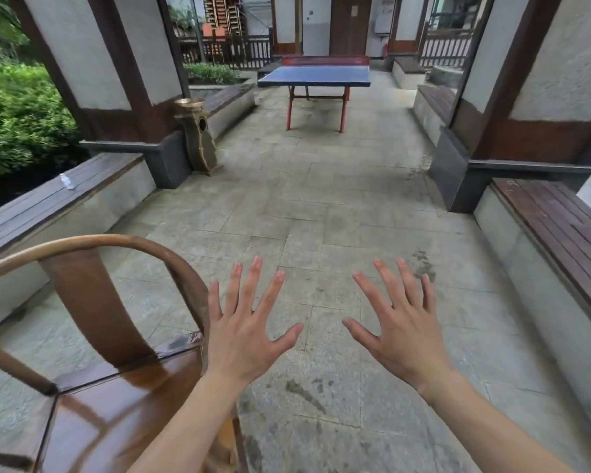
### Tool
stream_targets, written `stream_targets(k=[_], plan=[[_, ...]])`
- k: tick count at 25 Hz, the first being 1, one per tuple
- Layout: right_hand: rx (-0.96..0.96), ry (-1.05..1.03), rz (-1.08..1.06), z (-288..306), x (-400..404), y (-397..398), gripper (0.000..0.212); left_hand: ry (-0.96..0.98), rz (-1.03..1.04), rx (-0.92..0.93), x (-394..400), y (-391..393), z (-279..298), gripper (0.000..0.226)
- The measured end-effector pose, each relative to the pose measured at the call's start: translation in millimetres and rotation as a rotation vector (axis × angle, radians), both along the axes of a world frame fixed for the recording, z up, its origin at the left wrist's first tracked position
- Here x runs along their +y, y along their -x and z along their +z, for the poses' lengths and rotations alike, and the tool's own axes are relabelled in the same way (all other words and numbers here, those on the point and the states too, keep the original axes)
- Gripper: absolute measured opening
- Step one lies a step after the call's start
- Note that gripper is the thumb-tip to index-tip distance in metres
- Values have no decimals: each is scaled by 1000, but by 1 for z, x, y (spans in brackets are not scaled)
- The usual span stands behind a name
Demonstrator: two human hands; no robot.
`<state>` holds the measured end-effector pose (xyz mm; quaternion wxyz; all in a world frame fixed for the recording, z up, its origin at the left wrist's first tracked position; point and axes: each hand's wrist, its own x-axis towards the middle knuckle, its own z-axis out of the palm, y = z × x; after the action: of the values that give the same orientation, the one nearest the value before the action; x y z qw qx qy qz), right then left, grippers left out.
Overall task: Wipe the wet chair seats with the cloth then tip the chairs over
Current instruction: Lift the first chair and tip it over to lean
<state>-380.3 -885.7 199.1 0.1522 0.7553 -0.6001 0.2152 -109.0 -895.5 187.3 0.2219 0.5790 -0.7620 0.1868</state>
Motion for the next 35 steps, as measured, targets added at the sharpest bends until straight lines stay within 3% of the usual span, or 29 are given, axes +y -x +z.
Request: stream_targets(k=[7, 12, 35], plan=[[-21, -62, 93, -3, -136, 60, 72, -10, 85, -5, -118, 71, 3, 84], [-41, -113, 172, -8, -231, 60, 72, -47, 166, 1, -185, 75, -3, 84], [-12, -164, 520, -37, -657, -201, 72, -173, 480, 103, -526, -150, -46, 84]])
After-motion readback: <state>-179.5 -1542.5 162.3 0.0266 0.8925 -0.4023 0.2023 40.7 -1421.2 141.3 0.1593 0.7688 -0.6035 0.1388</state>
